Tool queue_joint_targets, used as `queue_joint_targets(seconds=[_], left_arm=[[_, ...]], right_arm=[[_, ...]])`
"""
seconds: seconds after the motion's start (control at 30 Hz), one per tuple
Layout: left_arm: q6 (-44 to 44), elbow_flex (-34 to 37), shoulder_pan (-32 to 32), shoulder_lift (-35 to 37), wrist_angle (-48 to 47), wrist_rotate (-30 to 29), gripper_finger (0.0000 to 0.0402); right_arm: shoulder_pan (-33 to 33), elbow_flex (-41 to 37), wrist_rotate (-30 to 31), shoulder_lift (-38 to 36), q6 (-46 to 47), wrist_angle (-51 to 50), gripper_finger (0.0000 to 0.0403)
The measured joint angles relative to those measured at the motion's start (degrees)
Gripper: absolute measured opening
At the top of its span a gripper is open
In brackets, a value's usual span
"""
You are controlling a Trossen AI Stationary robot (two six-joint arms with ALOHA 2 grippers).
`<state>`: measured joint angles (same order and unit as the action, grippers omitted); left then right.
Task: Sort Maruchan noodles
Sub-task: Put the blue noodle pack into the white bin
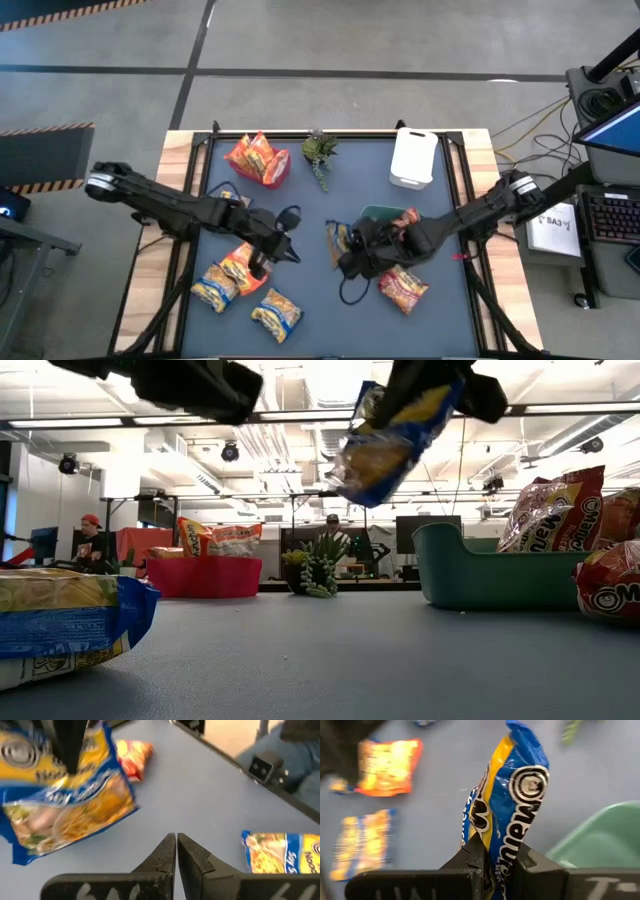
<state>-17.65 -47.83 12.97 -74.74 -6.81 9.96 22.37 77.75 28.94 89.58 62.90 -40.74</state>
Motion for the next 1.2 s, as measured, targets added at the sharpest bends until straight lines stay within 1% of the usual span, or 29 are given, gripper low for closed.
queue_joint_targets(seconds=[0.1,0.23,0.4,0.57,0.63,0.7,0.73,0.8,0.87,0.97,1.07,1.13,1.2], left_arm=[[0.42,1.37,0.00,2.70,2.84,-2.20,0.0000],[1.32,2.22,0.00,4.79,5.03,-6.85,0.0000],[0.33,2.04,0.00,5.43,5.18,-14.57,0.0000],[-3.74,1.70,-0.02,6.32,5.43,-22.40,0.0000],[-5.21,1.73,-0.11,7.05,5.99,-22.80,0.0000],[-5.18,1.74,-0.09,8.10,7.28,-22.82,0.0000],[-4.76,1.74,-0.07,8.83,6.78,-22.82,0.0000],[-3.67,2.06,-0.01,10.22,5.09,-22.82,0.0000],[-2.31,2.80,-0.02,12.07,1.90,-22.87,0.0000],[-1.41,4.23,-0.04,15.13,1.00,-22.93,0.0000],[-1.33,5.74,-0.04,17.74,1.01,-22.93,0.0000],[-1.31,6.86,-0.04,19.48,0.97,-22.93,0.0000],[-1.33,7.94,-0.04,21.14,0.99,-22.93,0.0000]], right_arm=[[-3.04,4.72,-0.78,0.00,-4.57,-10.39,0.0028],[-7.91,11.91,-0.89,0.00,-12.45,-22.99,0.0028],[-15.48,19.56,-1.02,-0.20,-24.56,-32.35,0.0028],[-26.24,23.82,-7.99,-0.22,-37.90,-38.50,0.0028],[-30.99,24.39,-9.83,-0.23,-43.81,-39.72,0.0028],[-35.69,24.53,-10.45,-0.28,-48.84,-40.39,0.0028],[-38.33,24.48,-12.05,-0.28,-52.11,-40.42,0.0028],[-43.22,23.97,-17.48,-0.31,-60.63,-40.52,0.0028],[-46.95,23.39,-19.84,-0.31,-67.97,-40.68,0.0028],[-50.68,23.15,-19.56,-0.31,-82.21,-41.02,0.0028],[-52.90,23.12,-19.35,-0.31,-96.76,-42.86,0.0028],[-53.96,22.58,-18.54,-0.31,-100.10,-43.48,0.0028],[-54.87,21.83,-16.74,0.00,-100.30,-43.55,0.0028]])
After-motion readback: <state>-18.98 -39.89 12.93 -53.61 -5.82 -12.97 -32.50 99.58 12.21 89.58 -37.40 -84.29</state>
